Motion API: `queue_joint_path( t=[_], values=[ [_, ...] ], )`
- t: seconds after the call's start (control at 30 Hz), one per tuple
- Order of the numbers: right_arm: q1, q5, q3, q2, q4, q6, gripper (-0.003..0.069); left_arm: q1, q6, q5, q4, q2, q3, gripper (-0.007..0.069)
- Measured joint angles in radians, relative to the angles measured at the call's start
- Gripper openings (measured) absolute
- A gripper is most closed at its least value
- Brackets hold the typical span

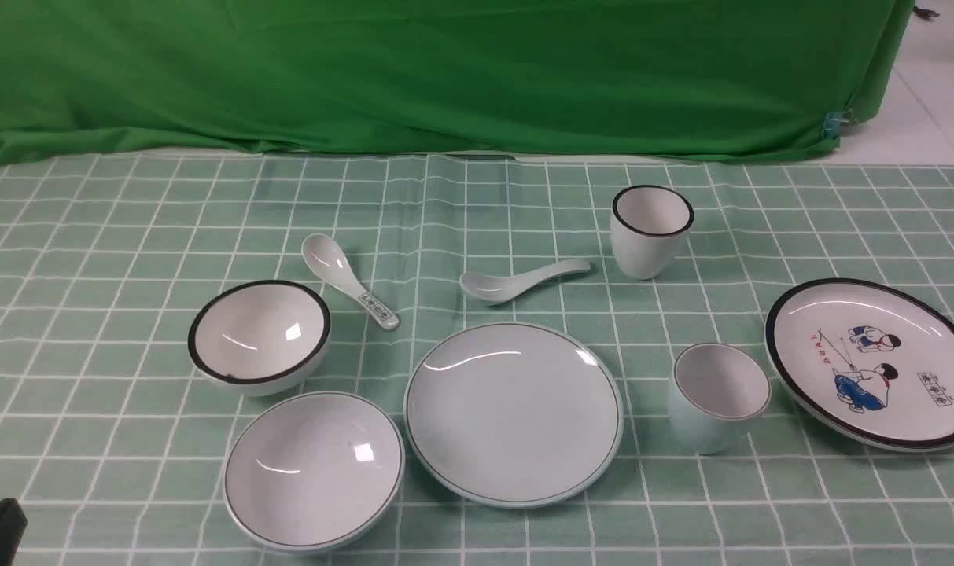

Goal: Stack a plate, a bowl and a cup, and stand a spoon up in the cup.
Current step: Use the left arm to grab a blue rice bowl

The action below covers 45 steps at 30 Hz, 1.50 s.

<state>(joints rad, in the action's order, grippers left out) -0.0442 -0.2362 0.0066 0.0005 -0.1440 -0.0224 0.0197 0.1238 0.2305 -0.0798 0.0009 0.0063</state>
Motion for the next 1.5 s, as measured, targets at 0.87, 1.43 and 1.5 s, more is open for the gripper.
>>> queue_joint_path(
  t=[0.87,1.43,1.5],
  values=[
    [0.000,0.000,0.000,0.000,0.000,-0.001,0.0242,0.000,-0.103,-0.335,-0.199,0.000,0.000,0.0017],
    [0.000,0.397,0.000,0.000,0.133,-0.436,0.0242,0.000,-0.523,-0.559,-0.149,0.125,-0.345,0.0017],
    [0.000,0.463,0.000,0.000,0.137,-0.464,0.0242,0.000,-0.540,-0.257,-0.085,0.253,-0.558,0.0017]
  ],
)
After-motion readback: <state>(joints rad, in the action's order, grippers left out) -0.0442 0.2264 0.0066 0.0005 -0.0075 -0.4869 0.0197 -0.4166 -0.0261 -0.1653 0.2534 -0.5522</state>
